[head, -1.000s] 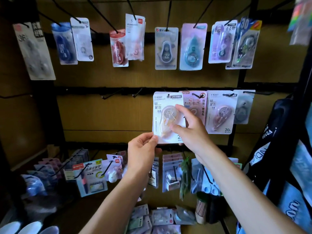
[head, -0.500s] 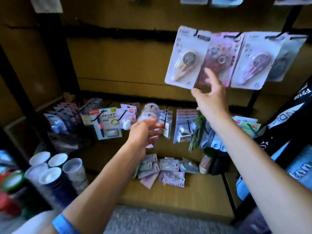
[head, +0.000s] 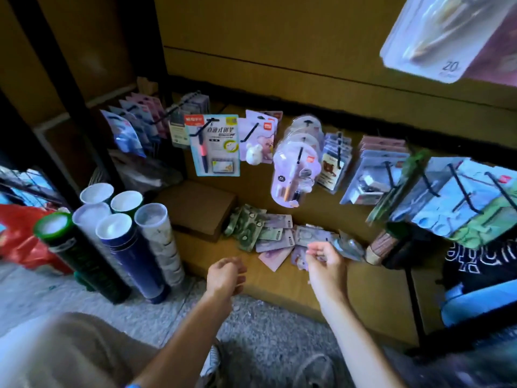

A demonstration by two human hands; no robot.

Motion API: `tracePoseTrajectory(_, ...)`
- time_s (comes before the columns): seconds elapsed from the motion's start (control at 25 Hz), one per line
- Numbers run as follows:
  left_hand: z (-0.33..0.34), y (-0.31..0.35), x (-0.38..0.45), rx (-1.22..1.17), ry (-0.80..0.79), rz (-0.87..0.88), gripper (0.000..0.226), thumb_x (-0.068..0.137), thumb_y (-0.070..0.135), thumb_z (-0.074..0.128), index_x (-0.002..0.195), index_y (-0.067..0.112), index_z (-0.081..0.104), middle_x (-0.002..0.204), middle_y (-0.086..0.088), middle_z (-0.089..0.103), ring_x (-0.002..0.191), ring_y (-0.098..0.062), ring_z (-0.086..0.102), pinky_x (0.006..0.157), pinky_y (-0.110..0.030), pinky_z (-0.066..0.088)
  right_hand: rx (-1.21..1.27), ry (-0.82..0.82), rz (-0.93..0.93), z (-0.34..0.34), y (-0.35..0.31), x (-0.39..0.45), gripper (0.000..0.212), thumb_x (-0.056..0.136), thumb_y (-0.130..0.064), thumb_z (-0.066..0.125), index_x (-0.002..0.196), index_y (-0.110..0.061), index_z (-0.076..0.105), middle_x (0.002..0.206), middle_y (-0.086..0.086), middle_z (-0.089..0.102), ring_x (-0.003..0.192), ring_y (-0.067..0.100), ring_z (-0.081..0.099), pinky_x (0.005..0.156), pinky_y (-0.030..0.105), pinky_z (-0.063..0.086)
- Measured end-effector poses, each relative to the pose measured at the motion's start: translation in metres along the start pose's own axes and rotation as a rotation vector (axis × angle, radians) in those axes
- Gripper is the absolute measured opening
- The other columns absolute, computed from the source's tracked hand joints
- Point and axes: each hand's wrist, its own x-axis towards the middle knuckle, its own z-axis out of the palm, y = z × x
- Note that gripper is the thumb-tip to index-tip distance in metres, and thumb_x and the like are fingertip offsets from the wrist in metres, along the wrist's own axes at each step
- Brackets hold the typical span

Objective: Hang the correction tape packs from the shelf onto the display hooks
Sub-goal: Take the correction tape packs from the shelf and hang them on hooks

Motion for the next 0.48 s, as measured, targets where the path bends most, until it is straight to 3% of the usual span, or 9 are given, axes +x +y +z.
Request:
tracePoseTrajectory(0.2, -0.002, -0.005, 0.068, -0.027, 0.076, -0.033, 0.022, 0.092, 0.005, 0.047, 0.105, 0.007, 0.064, 0.090, -0.012, 0.068, 0.072, -0.025, 0.056, 0.057, -0.029, 0.041, -0.058, -0.285, 0.199, 0.078, 0.028, 0.056, 0.010, 0.088, -0.011, 0.062, 0.091, -0.021, 0.063, 0.093, 0.002, 0.067, 0.087, 0.022, 0.064, 0.069, 0.038, 0.051)
tracePoseTrajectory(0.36, -0.002, -0.002, 0.123, -0.020, 0.108, -0.059, 0.019, 0.092, 0.007, 0.051, 0.106, 0.008, 0.065, 0.088, -0.008, 0.068, 0.069, -0.020, 0.057, 0.054, -0.027, 0.038, -0.033, -0.397, 0.343, 0.148, 0.060, 0.112, 0.016, 0.085, -0.010, 0.062, 0.089, -0.025, 0.067, 0.103, 0.006, 0.070, 0.097, 0.021, 0.064, 0.069, 0.027, 0.046)
tracePoseTrajectory(0.48, -0.004, 0.002, 0.157, -0.066, 0.110, -0.079, 0.018, 0.093, 0.009, 0.052, 0.105, 0.013, 0.065, 0.089, -0.006, 0.068, 0.076, -0.021, 0.059, 0.057, -0.028, 0.039, -0.041, -0.465, 0.364, 0.193, 0.084, 0.135, 0.029, 0.085, -0.009, 0.066, 0.111, -0.019, 0.070, 0.116, -0.002, 0.064, 0.105, 0.013, 0.056, 0.079, 0.022, 0.040)
